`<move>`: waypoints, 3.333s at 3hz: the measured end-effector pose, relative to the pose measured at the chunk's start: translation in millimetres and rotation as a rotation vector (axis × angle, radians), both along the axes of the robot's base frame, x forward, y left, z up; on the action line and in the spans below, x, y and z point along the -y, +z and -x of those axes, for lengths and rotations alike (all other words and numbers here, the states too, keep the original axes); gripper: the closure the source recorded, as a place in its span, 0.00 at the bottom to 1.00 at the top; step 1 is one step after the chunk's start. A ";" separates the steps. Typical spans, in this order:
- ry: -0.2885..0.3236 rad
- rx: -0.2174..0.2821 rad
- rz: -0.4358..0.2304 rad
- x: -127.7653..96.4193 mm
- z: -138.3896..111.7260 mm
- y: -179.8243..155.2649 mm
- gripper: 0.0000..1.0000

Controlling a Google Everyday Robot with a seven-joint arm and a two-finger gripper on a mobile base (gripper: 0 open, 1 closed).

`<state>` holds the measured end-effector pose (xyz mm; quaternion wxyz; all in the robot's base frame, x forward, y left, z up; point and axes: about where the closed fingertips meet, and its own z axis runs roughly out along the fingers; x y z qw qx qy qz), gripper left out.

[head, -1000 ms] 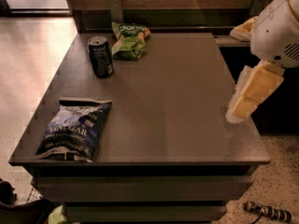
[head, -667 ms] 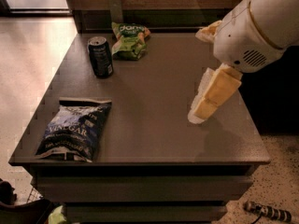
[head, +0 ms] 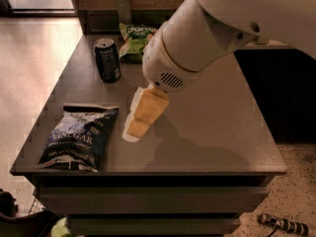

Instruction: Pick blue chip bag

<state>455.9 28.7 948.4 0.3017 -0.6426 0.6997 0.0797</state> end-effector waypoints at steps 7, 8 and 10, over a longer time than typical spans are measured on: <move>0.132 -0.231 -0.060 -157.7 18.7 -121.1 0.13; 0.135 -0.230 -0.059 -159.4 20.3 -120.3 0.37; 0.136 -0.220 -0.057 -159.6 22.4 -116.5 0.83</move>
Offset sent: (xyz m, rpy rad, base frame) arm 0.0007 0.0349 -0.0192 -0.0336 0.0185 -0.0107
